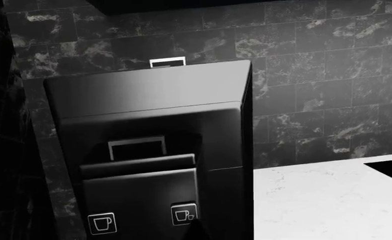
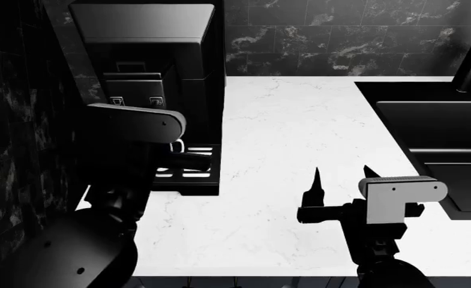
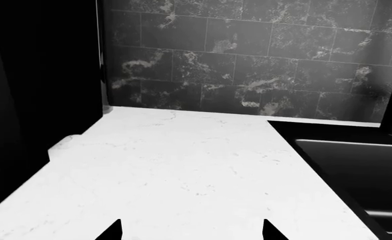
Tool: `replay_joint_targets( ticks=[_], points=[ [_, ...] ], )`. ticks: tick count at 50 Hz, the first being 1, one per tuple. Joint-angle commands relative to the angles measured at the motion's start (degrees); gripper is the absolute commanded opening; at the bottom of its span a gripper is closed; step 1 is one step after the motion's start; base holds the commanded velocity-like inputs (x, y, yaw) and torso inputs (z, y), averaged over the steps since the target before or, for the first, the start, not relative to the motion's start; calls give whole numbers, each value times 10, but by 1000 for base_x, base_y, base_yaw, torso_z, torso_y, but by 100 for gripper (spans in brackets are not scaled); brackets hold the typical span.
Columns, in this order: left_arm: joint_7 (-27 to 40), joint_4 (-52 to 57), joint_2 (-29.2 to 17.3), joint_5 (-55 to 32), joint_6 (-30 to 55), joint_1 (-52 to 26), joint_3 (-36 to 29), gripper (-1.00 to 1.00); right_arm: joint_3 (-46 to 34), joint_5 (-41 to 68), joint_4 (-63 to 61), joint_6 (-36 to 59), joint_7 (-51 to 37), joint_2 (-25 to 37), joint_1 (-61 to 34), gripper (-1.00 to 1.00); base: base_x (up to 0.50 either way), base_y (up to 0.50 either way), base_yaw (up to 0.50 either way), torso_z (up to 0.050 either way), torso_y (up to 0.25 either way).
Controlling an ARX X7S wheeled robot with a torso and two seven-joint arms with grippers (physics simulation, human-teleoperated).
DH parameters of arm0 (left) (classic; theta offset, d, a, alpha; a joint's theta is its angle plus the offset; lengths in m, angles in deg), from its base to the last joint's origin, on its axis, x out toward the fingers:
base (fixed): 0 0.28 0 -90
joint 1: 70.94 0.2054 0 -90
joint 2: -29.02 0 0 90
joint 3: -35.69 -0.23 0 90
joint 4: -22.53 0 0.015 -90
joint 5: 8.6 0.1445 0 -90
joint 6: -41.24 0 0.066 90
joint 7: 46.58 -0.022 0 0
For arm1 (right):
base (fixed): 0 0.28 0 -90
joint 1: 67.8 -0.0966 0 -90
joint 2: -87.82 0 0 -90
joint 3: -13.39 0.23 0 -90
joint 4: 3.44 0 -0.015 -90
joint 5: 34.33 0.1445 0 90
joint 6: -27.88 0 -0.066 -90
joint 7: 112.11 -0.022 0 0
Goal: Press the button on the coffee machine to serve coffee.
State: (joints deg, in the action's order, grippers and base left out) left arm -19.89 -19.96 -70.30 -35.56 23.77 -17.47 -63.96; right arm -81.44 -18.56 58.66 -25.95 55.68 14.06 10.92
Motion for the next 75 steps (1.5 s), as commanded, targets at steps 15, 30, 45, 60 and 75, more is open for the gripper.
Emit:
replay_joint_targets(
  ticks=[15, 30, 45, 60, 75],
  points=[
    [2, -71, -9, 12, -50, -6, -9, -100, -3, 5, 7, -8, -5, 2, 1, 100, 0, 0, 0, 0, 0],
    [3, -76, -12, 5, -48, -15, -8, -100, -1, 9, 1, -7, -10, 6, 5, 100, 0, 0, 0, 0, 0],
    [2, -93, -16, 5, -61, -18, -21, -100, -8, 11, 9, -9, -11, 6, 0, 100, 0, 0, 0, 0, 0],
    [5, -112, -19, 8, -78, -11, -25, -100, -11, 13, 16, -15, -12, 7, 2, 100, 0, 0, 0, 0, 0],
    [2, -120, -22, 5, -89, -12, -36, -100, -12, 15, 20, -21, -14, 9, 4, 100, 0, 0, 0, 0, 0]
  ],
)
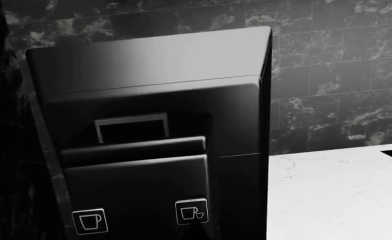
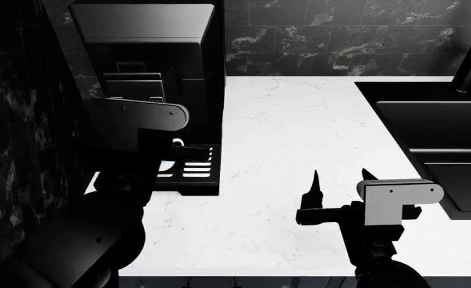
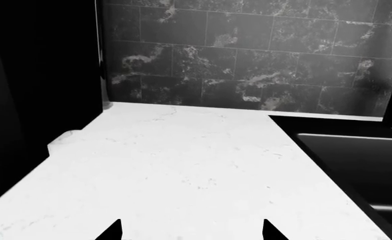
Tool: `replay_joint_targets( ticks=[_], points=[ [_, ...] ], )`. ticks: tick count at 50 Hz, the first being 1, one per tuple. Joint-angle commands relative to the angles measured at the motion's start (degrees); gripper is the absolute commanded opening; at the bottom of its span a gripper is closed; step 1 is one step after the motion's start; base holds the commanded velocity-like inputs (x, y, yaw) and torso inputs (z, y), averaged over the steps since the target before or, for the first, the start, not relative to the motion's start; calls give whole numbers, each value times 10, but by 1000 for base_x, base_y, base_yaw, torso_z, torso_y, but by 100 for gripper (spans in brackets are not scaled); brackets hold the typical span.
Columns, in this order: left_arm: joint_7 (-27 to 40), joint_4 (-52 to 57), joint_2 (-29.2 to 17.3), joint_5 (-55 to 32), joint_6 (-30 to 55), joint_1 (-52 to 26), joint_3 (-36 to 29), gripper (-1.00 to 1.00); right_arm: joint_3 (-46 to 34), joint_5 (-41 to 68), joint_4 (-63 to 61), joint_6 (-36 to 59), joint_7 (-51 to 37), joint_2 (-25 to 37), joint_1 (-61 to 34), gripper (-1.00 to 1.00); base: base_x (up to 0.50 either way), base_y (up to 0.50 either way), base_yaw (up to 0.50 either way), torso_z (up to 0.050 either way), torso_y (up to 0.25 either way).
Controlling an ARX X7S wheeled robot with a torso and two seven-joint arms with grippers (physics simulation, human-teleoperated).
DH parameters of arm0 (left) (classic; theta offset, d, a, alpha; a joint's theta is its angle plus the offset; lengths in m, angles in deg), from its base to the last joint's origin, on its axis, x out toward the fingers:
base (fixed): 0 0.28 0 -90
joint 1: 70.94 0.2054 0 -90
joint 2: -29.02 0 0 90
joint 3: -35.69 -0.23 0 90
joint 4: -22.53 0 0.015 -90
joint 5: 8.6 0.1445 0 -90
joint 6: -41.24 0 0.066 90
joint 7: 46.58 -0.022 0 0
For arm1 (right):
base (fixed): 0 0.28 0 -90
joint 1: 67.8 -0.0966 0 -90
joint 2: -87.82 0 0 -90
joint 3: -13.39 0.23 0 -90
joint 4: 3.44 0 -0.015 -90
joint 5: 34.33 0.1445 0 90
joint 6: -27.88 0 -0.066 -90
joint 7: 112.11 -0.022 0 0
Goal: Press the button on the coffee machine to serve coffee.
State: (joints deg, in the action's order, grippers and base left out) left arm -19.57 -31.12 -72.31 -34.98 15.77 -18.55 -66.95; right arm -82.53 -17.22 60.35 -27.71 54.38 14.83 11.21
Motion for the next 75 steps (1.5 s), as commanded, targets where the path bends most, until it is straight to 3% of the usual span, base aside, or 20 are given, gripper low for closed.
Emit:
replay_joint_targets(
  ticks=[1, 53, 75],
  points=[
    [-3, -9, -4, -2, -10, 0, -5, -100, -1, 2, 4, -5, -1, 1, 2, 100, 0, 0, 0, 0, 0],
    [-1, -53, -8, -3, -62, 1, -13, -100, -9, 11, 20, -17, -8, 5, 2, 100, 0, 0, 0, 0, 0],
    [15, -18, -13, -21, -32, -4, -5, -100, -12, 15, 22, -20, -12, 8, 3, 100, 0, 0, 0, 0, 0]
  ],
)
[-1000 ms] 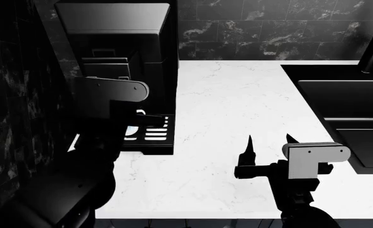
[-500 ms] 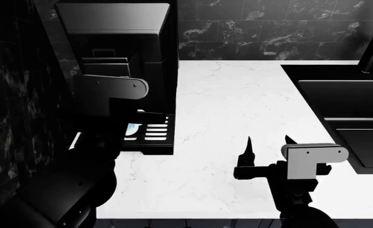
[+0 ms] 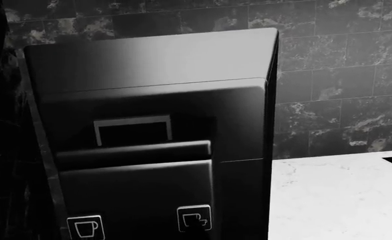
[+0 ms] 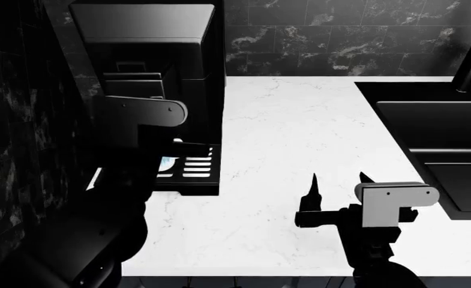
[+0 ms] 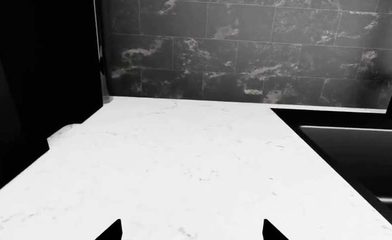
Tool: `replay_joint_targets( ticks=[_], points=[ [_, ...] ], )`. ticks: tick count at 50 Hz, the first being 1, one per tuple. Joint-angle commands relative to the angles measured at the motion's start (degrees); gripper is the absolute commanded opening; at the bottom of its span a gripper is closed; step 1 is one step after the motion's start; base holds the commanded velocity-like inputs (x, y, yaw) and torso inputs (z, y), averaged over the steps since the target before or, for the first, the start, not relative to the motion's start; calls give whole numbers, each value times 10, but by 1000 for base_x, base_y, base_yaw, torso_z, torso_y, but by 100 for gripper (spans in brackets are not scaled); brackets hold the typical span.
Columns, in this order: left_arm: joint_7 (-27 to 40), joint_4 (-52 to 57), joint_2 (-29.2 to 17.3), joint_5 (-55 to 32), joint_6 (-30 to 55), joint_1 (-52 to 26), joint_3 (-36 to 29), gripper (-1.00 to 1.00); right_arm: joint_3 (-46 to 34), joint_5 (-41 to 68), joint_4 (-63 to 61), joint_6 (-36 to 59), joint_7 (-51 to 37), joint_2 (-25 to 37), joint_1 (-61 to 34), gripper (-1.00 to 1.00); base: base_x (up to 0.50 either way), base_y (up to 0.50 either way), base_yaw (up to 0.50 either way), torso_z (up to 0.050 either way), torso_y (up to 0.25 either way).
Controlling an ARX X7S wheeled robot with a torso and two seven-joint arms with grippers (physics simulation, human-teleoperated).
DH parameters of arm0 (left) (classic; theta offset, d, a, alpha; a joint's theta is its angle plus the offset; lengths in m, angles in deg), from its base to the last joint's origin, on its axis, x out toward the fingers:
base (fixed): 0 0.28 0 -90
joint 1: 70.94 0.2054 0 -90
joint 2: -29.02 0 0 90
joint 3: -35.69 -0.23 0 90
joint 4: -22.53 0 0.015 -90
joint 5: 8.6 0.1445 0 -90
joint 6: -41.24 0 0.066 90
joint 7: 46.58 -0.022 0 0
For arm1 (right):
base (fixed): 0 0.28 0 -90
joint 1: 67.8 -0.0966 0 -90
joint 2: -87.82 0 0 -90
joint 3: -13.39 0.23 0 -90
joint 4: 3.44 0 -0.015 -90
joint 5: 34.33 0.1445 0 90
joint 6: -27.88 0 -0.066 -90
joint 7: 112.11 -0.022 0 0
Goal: Press the button on the coffee machine to serve coffee.
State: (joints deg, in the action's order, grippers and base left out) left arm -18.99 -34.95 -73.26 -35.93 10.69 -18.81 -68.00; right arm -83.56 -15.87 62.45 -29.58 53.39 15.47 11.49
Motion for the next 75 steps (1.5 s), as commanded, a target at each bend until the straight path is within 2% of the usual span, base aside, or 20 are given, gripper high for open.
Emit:
replay_joint_targets(
  ticks=[1, 18, 31, 32, 45, 56, 61, 75],
  points=[
    [10, 25, -4, -13, 23, -2, 6, -100, -2, 2, 1, -1, -2, 1, 0, 100, 0, 0, 0, 0, 0],
    [26, 96, -20, -42, 65, 22, 25, -100, -1, 6, -7, 4, -8, 6, 0, 100, 0, 0, 0, 0, 0],
    [17, 103, -42, -40, 22, 63, 47, -100, 1, 9, -10, 1, -12, 8, 5, 100, 0, 0, 0, 0, 0],
    [19, 107, -42, -40, 22, 66, 46, 100, 0, 9, -9, 0, -11, 8, 4, 100, 0, 0, 0, 0, 0],
    [22, 147, -69, -45, 18, 103, 57, 100, 1, 12, -8, -5, -13, 9, 9, 100, 0, 0, 0, 0, 0],
    [6, 102, -89, -17, -51, 157, 63, 100, 3, 14, -15, -4, -17, 13, 13, 100, 0, 0, 0, 0, 0],
    [2, 113, -98, -32, -48, 167, 85, 100, 3, 15, -14, -5, -18, 13, 14, 100, 0, 0, 0, 0, 0],
    [-14, 58, -99, -11, -96, 200, 68, 100, 5, 20, -30, 4, -25, 18, 16, 100, 0, 0, 0, 0, 0]
  ],
)
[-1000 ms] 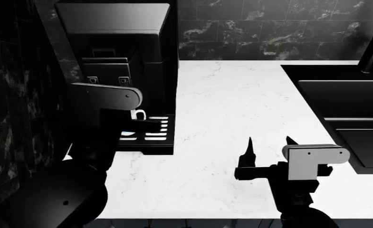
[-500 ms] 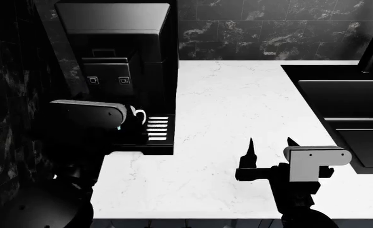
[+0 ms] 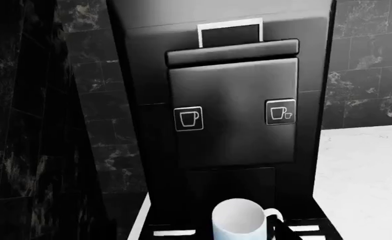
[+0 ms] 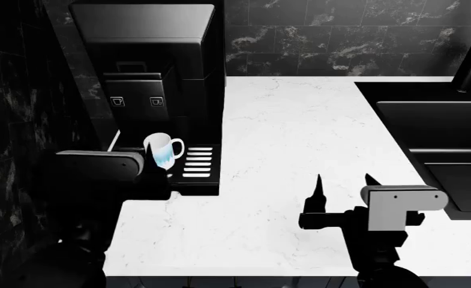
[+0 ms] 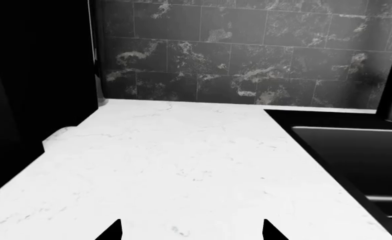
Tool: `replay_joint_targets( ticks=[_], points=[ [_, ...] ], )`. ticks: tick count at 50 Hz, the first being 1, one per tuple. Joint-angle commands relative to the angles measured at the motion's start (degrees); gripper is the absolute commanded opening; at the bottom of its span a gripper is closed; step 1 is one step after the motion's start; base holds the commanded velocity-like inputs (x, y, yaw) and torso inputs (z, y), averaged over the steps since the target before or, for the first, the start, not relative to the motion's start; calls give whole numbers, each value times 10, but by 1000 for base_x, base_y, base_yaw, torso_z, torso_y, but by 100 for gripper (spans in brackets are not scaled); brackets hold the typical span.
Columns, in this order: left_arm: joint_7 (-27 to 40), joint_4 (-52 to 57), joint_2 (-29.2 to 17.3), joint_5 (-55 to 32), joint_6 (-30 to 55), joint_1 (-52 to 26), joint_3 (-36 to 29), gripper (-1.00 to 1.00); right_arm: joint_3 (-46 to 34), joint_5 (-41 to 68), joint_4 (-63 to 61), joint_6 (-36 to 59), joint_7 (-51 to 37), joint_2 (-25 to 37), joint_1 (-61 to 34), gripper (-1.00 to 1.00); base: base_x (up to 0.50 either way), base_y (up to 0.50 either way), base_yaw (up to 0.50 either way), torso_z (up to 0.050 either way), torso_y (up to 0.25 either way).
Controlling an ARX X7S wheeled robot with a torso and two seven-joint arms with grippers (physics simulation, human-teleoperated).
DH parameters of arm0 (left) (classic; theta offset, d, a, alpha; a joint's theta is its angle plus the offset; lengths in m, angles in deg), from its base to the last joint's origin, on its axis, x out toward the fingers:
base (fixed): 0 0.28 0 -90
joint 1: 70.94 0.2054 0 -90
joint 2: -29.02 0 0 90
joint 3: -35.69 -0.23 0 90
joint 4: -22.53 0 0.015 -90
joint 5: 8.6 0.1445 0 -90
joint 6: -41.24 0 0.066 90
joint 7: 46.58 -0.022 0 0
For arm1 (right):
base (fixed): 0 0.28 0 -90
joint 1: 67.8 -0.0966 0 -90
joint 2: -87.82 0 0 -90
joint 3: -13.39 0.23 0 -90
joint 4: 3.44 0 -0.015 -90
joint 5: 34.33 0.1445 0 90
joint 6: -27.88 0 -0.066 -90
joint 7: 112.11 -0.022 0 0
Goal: Press the button on the coffee machine to serve coffee.
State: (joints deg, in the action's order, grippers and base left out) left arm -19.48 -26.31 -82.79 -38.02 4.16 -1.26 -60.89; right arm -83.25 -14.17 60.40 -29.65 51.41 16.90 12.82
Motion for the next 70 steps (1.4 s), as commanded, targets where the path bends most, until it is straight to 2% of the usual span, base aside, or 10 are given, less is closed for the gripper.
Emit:
replay_joint_targets(
  ticks=[1, 10, 44, 56, 70],
  points=[
    [-11, -25, -7, 6, -29, 27, 1, 100, 2, 3, -9, 4, -5, 4, 2, 100, 0, 0, 0, 0, 0],
    [-5, -31, -5, 16, -28, 28, -18, 100, 3, 6, -14, 8, -7, 6, 2, 100, 0, 0, 0, 0, 0],
    [-11, -52, -16, 7, -36, 49, -11, 100, 1, 8, -6, -5, -13, 10, 12, 100, 0, 0, 0, 0, 0],
    [-13, -84, -14, 18, -65, 61, -9, 100, -7, -15, 24, -62, -1, 16, 46, 100, 0, 0, 0, 0, 0],
    [-10, -75, -26, 13, -64, 74, 5, 100, 26, -20, -20, -74, -19, 44, 102, 100, 0, 0, 0, 0, 0]
  ],
)
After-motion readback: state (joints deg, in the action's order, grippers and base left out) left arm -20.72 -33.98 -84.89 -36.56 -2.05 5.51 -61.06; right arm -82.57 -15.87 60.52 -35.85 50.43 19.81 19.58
